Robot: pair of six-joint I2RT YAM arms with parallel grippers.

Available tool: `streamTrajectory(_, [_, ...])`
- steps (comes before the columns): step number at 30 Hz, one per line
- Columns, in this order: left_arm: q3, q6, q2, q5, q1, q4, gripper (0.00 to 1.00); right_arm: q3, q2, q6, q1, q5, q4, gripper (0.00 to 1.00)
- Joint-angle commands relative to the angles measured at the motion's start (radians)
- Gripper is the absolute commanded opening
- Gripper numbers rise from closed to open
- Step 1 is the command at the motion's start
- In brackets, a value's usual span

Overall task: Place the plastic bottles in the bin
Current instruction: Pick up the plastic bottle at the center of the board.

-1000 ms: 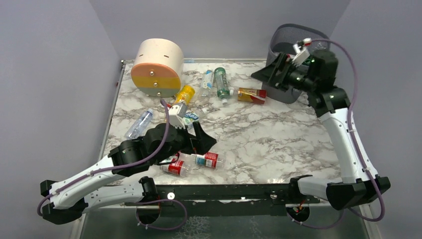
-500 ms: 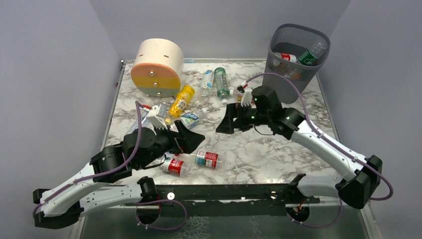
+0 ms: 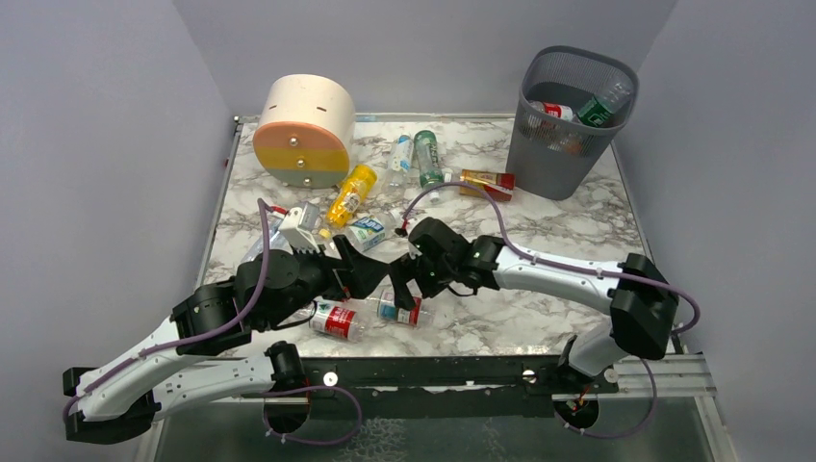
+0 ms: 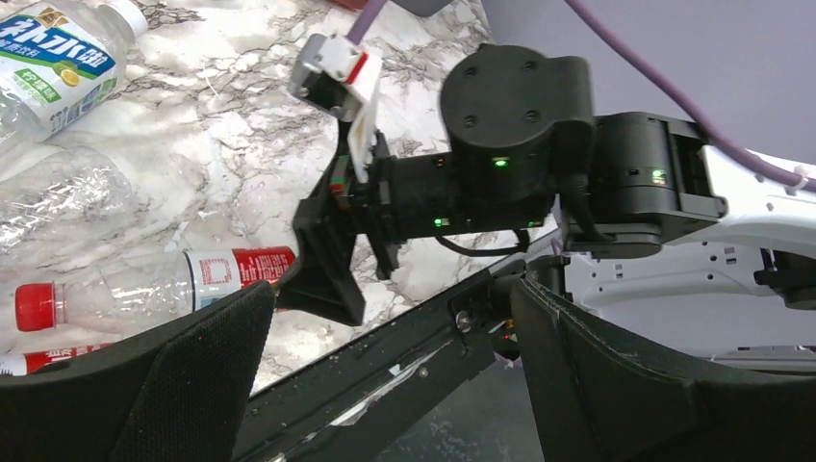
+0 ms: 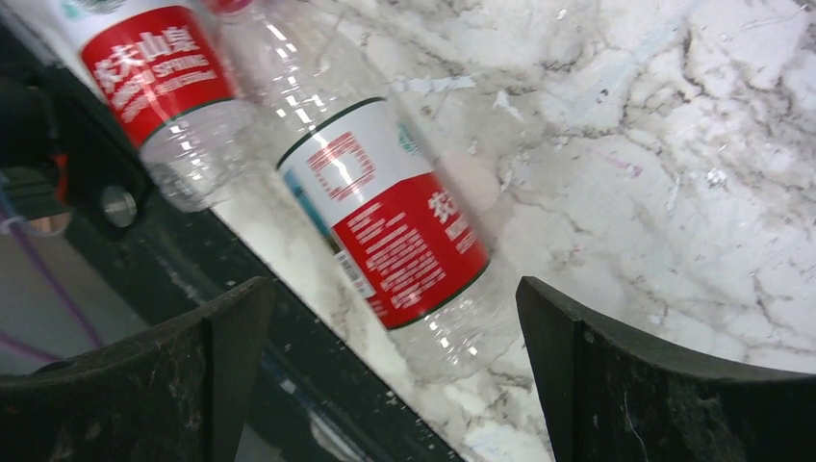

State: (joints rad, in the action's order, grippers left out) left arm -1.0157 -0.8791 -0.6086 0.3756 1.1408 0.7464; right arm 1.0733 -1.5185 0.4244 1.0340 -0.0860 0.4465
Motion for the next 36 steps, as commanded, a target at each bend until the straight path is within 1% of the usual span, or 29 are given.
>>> streamTrajectory(1, [0.002, 0.000, 0.012, 0.027, -0.003, 0.004, 0.99, 0.045, -0.069, -0.096, 0.029, 0.100, -0.052, 1.00])
streamTrajectory(5, [0.005, 0.003, 0.016, 0.034, -0.001, 0.005, 0.99, 0.049, -0.115, -0.148, 0.063, 0.063, -0.072, 1.00])
streamTrajectory(12, [0.012, 0.009, 0.018, 0.045, -0.001, 0.007, 0.99, 0.001, -0.134, -0.172, 0.080, -0.027, -0.145, 1.00])
streamTrajectory(20, [0.010, 0.017, 0.005, 0.052, -0.002, 0.005, 0.99, 0.027, -0.221, -0.187, 0.090, 0.069, -0.078, 1.00])
streamTrajectory(24, [0.012, 0.020, 0.002, 0.053, -0.003, 0.005, 0.99, 0.036, -0.242, -0.189, 0.091, 0.089, -0.064, 1.00])
streamTrajectory(27, [0.014, 0.021, 0.001, 0.057, -0.003, 0.005, 0.99, 0.037, -0.225, -0.184, 0.092, 0.109, -0.057, 0.92])
streamTrajectory(33, [0.014, 0.029, -0.001, 0.059, -0.002, 0.005, 0.99, 0.029, -0.165, -0.172, 0.093, 0.144, -0.028, 0.68])
streamTrajectory(36, [0.014, 0.034, -0.004, 0.058, -0.002, 0.005, 0.99, 0.023, -0.115, -0.156, 0.093, 0.161, -0.006, 0.63])
